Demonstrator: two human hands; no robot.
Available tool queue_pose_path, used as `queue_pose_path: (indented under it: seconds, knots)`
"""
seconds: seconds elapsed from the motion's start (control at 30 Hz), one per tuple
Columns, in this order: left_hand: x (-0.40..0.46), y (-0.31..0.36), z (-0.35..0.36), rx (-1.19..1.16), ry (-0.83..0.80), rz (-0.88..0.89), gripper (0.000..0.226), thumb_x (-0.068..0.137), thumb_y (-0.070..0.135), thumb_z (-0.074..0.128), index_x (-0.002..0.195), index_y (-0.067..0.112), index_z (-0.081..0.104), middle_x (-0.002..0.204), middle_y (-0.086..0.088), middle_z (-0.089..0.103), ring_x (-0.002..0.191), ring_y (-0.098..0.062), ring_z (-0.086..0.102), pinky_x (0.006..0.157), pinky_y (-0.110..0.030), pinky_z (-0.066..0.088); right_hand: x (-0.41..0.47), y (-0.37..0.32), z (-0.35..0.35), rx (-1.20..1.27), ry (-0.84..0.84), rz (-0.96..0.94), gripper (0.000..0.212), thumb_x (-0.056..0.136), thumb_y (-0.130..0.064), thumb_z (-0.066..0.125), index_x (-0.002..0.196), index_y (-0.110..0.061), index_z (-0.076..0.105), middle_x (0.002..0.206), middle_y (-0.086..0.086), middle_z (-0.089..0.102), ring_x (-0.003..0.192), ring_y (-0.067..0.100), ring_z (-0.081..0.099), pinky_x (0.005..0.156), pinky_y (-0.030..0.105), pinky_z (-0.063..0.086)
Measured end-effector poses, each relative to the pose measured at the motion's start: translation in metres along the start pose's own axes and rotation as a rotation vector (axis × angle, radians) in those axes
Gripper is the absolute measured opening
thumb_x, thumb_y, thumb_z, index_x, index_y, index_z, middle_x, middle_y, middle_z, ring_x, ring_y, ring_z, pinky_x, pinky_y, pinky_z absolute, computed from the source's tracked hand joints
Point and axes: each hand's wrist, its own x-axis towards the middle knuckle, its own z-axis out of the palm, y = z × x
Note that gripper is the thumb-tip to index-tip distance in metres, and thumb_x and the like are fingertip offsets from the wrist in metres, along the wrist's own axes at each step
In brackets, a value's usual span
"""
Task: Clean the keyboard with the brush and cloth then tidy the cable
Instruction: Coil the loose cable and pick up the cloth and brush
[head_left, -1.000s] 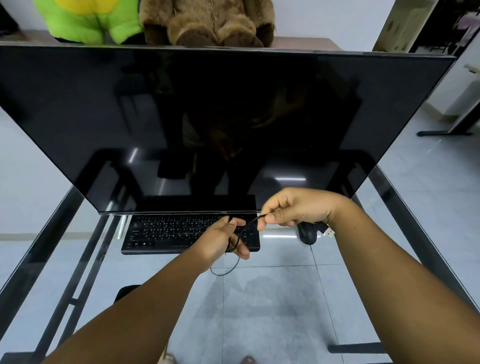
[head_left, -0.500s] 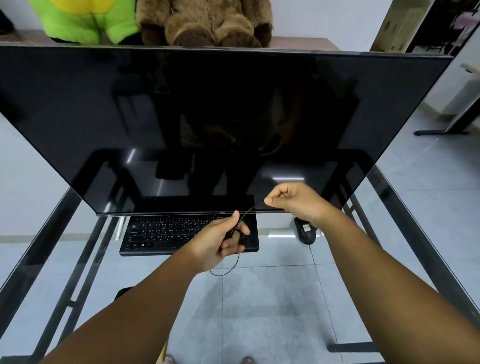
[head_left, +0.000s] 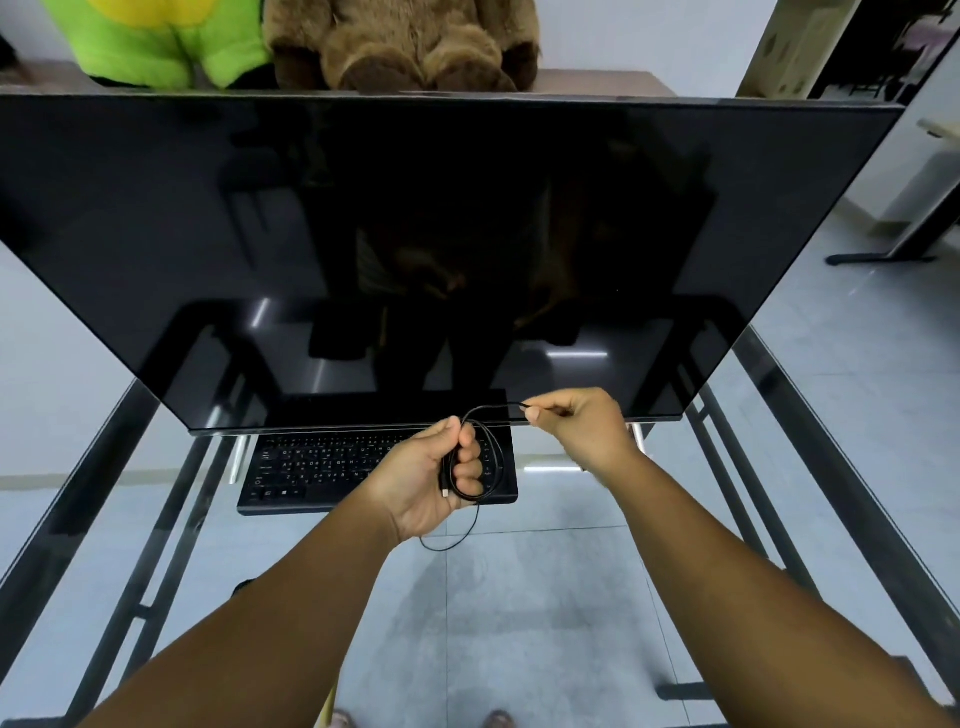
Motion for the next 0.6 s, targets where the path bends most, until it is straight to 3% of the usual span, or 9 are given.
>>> queue_pose_path:
  seconds: [0.07, 0.13, 0.27, 0.37, 0.47, 0.6]
  knots:
    - [0.001, 0.001, 0.003, -0.015, 0.014, 0.016, 0.03, 0.102, 0.028, 0.039, 0.078, 0.013, 0.05, 0.07, -0.001, 0.041, 0.056, -0.01, 0.035, 0.047, -0.019, 0.037, -0.002, 0.0, 0.004, 0.118, -0.017, 0.038, 0.013, 0.085, -0.015, 0.075, 0.087, -0.027, 0.078, 0.081, 0.01, 0.074, 0.054, 0.007, 0.053, 0.053, 0.022, 0.046]
    - [0.002, 0.001, 0.005, -0.024, 0.031, 0.025, 0.029, 0.102, 0.027, 0.04, 0.079, 0.013, 0.05, 0.071, -0.001, 0.041, 0.055, -0.01, 0.035, 0.047, -0.018, 0.035, -0.002, 0.001, 0.006, 0.15, -0.003, 0.051, 0.017, 0.083, -0.013, 0.076, 0.08, -0.03, 0.077, 0.072, 0.007, 0.072, 0.062, 0.015, 0.055, 0.057, 0.031, 0.047]
    - [0.003, -0.002, 0.008, -0.055, 0.047, 0.031, 0.029, 0.102, 0.027, 0.04, 0.08, 0.013, 0.052, 0.071, -0.001, 0.04, 0.054, -0.01, 0.033, 0.046, -0.018, 0.034, -0.002, 0.001, 0.007, 0.063, 0.032, 0.04, 0.014, 0.082, -0.016, 0.078, 0.079, -0.03, 0.076, 0.061, -0.009, 0.068, 0.044, 0.007, 0.05, 0.04, 0.02, 0.041]
    - [0.003, -0.003, 0.009, -0.06, 0.048, 0.036, 0.031, 0.103, 0.026, 0.039, 0.079, 0.013, 0.052, 0.071, -0.002, 0.039, 0.054, -0.01, 0.033, 0.045, -0.018, 0.034, 0.001, 0.002, 0.009, 0.074, 0.049, 0.04, 0.015, 0.079, -0.015, 0.08, 0.076, -0.029, 0.076, 0.07, -0.004, 0.072, 0.06, 0.006, 0.062, 0.06, 0.016, 0.05]
    - [0.004, -0.005, 0.011, -0.044, 0.054, 0.039, 0.03, 0.103, 0.026, 0.038, 0.08, 0.012, 0.051, 0.07, -0.002, 0.039, 0.054, -0.01, 0.033, 0.045, -0.018, 0.034, 0.003, 0.003, 0.012, 0.257, 0.036, 0.102, 0.012, 0.083, -0.006, 0.075, 0.079, -0.017, 0.073, 0.069, 0.006, 0.069, 0.06, 0.016, 0.064, 0.06, 0.02, 0.053]
    - [0.004, -0.007, 0.015, -0.044, 0.063, 0.053, 0.03, 0.103, 0.026, 0.038, 0.079, 0.012, 0.05, 0.07, -0.002, 0.038, 0.054, -0.011, 0.032, 0.046, -0.018, 0.033, 0.003, 0.003, 0.014, 0.418, -0.014, 0.148, 0.004, 0.086, -0.002, 0.071, 0.086, -0.006, 0.071, 0.073, 0.012, 0.068, 0.059, 0.016, 0.065, 0.061, 0.022, 0.055]
